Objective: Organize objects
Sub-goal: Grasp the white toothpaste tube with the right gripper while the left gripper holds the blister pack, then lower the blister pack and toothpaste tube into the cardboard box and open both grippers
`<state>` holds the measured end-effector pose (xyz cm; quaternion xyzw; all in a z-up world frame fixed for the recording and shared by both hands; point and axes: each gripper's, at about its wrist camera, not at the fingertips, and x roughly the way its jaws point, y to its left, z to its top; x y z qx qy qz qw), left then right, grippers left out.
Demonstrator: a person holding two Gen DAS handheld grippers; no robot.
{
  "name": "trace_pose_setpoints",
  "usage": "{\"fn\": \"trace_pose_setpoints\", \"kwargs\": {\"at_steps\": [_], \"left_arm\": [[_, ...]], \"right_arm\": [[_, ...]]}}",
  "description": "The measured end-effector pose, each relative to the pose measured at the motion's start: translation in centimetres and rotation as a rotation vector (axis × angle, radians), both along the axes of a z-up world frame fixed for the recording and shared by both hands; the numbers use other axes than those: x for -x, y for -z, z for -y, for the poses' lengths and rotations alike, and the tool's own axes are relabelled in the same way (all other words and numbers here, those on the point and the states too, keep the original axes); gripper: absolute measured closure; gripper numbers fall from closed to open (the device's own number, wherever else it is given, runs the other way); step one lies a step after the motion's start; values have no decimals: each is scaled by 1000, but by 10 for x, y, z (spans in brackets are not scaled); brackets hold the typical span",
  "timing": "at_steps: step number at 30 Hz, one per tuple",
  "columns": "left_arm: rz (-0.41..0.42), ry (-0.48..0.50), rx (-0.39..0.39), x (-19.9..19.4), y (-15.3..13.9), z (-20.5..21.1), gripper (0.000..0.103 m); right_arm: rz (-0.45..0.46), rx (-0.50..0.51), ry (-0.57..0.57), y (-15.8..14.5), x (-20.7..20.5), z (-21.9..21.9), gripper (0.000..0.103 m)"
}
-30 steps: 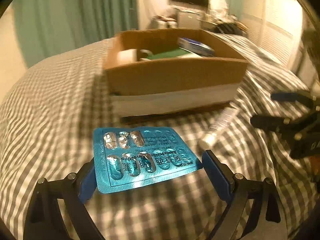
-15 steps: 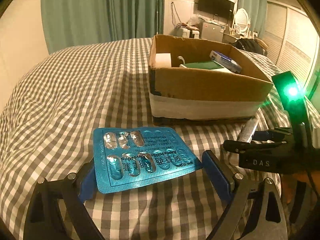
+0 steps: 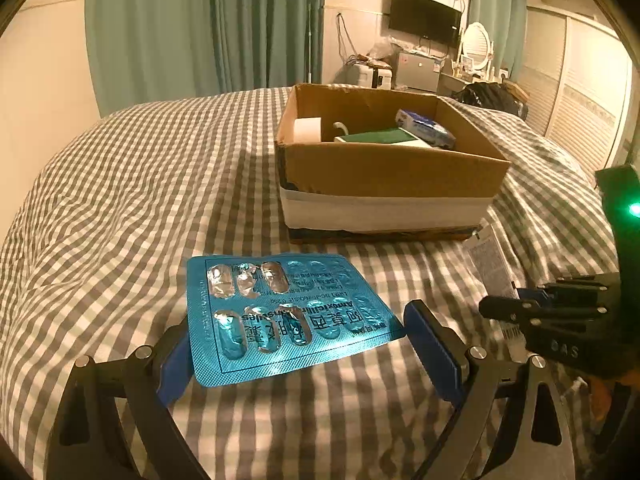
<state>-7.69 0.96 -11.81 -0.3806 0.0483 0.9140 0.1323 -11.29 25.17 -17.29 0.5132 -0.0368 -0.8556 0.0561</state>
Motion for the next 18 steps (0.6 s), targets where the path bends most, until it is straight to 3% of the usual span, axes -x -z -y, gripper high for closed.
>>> {"fn": "trace_pose_setpoints", "kwargs": {"at_steps": [5,10,18], "left_arm": [[-32,31,-1,-13,-16,-11,7],[-107,50,-1,-14,-50,-20,7],[-219,40,-29,28,-106,-33,7]], "right_arm": [[-71,-6,-39,-25,-28,2,86],[-185,-12,-55,-71,-44,-3,86],[-341,-19,-92,-140,-30,-2,86]]}}
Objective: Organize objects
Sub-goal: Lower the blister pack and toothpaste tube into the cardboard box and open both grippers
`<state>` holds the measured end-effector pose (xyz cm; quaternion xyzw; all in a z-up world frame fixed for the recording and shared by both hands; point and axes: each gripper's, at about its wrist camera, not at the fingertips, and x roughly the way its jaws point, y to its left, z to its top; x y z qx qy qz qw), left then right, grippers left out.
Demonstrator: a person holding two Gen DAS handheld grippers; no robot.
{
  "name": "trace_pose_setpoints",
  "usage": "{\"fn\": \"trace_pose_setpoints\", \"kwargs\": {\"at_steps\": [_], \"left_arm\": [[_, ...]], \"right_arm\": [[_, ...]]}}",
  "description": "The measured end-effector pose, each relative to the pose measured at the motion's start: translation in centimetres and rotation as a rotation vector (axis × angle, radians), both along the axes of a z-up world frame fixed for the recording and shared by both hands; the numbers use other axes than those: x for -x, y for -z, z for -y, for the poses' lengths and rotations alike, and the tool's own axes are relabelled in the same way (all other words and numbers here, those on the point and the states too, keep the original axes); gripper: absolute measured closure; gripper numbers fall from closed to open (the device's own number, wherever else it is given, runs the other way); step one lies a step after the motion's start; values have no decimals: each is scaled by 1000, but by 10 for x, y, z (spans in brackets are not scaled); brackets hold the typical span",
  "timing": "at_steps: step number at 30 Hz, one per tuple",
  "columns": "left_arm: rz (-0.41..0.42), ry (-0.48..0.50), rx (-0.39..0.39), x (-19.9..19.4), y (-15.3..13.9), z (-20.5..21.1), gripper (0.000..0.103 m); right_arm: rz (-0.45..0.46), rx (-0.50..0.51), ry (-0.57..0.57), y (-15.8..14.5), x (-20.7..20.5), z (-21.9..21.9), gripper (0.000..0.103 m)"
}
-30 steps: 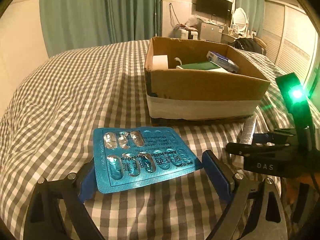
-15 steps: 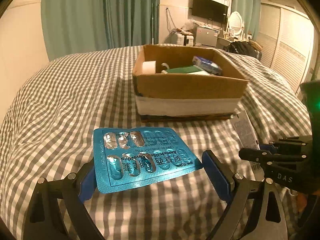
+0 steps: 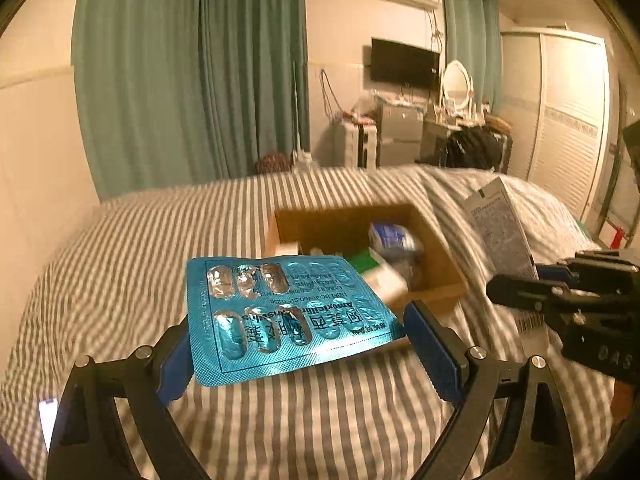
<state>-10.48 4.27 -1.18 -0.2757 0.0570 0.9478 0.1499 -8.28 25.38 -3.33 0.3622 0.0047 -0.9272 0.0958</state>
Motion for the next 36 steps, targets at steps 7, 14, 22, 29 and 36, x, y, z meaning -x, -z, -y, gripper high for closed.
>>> {"fn": "trace_pose_setpoints", "kwargs": {"at_steps": [7,14,22,29,36], "left_arm": [[-57,13,-13,60,-25,-19,7],[-5,13,-29,119,3,-33,7],[74,23,25,155,59,-53,7],[107,72,71,164,75,-69,7],[91,37,65,155,61,-71,2]], "right_arm": [[-65,-14,-9,-29,59,0,86],[-16,-4,-7,-18,124,-11,86],[87,-11,-3,36,171,-21,86],[115,30,10,53,170,-35,85],[58,38,42,35,150,-35,54]]}}
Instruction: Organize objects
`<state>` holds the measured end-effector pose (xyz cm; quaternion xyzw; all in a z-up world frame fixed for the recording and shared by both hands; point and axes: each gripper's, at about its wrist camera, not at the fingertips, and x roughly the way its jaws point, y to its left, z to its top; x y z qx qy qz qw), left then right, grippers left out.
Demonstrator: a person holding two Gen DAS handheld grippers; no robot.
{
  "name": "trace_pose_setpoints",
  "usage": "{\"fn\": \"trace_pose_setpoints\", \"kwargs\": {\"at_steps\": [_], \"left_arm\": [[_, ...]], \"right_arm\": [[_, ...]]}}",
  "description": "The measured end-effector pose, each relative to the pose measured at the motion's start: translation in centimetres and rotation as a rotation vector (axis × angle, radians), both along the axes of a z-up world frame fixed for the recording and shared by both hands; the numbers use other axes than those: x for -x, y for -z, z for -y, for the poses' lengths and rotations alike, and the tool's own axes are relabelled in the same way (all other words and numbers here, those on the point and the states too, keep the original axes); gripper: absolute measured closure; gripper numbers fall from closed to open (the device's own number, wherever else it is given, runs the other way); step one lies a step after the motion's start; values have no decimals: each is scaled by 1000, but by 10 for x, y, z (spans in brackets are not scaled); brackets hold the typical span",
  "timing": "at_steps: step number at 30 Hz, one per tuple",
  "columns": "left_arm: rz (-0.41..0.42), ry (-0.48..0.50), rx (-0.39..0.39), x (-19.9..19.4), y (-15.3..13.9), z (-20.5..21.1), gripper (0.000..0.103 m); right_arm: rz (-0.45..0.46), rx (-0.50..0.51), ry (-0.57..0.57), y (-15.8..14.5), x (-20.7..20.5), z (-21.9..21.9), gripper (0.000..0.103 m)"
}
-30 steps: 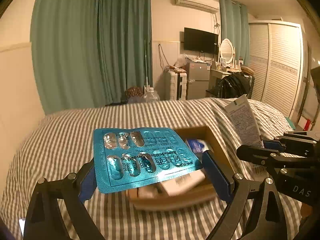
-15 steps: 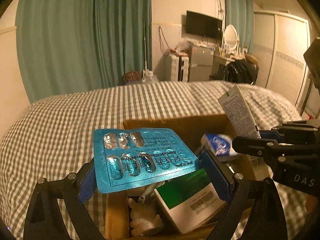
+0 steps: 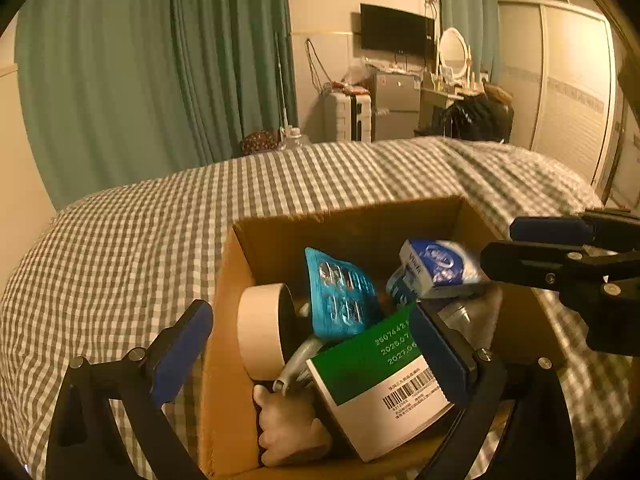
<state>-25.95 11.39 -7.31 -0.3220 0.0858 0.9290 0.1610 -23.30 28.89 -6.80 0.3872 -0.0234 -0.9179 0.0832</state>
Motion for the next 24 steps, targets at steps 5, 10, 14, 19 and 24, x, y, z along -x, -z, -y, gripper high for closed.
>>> {"fn": "trace_pose_setpoints", "kwargs": {"at_steps": [5,10,14,19,24], "left_arm": [[-53,-50,-41,-18,-37,16,2],[-190,-141,-95,-52,-93,33,0],[-302,-153,-134,-91,-138,46,0],[-402,-144,-173,-134,-176,57,0],[-467,-116,-188,-174,-189,64,0]], "right_arm": [[-40,-6,19,-25,-16,2,51],[-154,-44,71,-73,-54,3,29],[-262,-78,128,-112,-91,3,13],[-415,-134,199,-154,-131,8,1],[-530,-158,256,-170,-170,13,1]]}}
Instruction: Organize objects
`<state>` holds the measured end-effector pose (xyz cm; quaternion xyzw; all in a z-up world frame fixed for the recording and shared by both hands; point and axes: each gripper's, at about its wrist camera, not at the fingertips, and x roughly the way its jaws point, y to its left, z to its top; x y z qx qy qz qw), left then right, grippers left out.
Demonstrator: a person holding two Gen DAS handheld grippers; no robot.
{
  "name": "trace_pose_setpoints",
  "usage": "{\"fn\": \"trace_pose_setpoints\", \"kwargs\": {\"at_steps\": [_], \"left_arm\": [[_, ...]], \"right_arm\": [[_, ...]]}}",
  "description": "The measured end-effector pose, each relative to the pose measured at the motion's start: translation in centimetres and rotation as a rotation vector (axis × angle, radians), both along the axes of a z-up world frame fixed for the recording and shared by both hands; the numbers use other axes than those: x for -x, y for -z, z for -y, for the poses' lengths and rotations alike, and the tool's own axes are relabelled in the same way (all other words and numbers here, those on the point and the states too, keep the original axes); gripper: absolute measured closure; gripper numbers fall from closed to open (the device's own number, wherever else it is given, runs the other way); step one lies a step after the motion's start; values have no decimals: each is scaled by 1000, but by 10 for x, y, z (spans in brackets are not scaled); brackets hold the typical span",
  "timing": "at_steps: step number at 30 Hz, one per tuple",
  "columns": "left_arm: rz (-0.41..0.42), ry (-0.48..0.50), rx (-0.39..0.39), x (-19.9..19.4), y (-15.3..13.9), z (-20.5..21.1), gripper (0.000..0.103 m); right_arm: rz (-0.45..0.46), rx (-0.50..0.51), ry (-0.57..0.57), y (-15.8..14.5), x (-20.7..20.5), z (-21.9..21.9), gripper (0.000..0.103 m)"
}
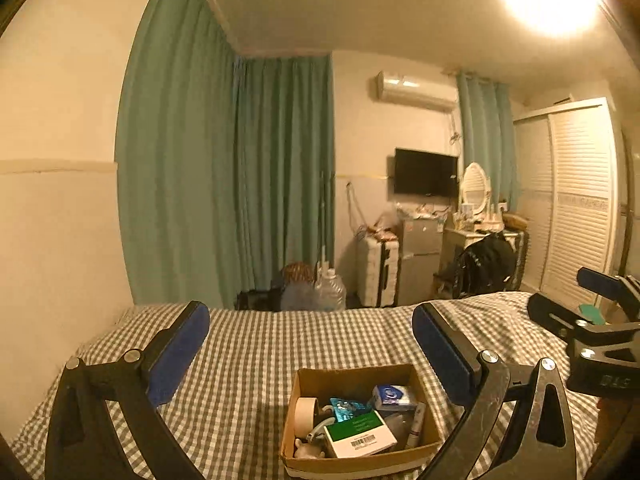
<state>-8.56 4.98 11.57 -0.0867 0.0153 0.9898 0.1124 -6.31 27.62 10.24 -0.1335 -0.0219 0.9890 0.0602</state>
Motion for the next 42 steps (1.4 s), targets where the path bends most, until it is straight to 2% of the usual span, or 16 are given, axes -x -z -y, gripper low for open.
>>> {"fn": "trace_pose_setpoints", "kwargs": {"at_steps": [5,8,11,17,20,42], "left_arm": [[-30,-3,23,-22,0,3,0],[-35,-16,22,-31,10,5,0],[-12,-40,17,-32,29,5,0],[104,-74,21,-17,72,2,0],[126,-88,26,-16,84,2,0],[143,-88,28,-20,88,5,0]], "right_arm": [[-20,12,6,3,-20,4,1],[-24,24,16,11,-31,3,1],[-12,40,25,27,-38,1,0],[44,26,83,75,-32,-8,0],[65,43,81,83,-29,-13,0],[93,39,63,91,-28,-4,0]]}}
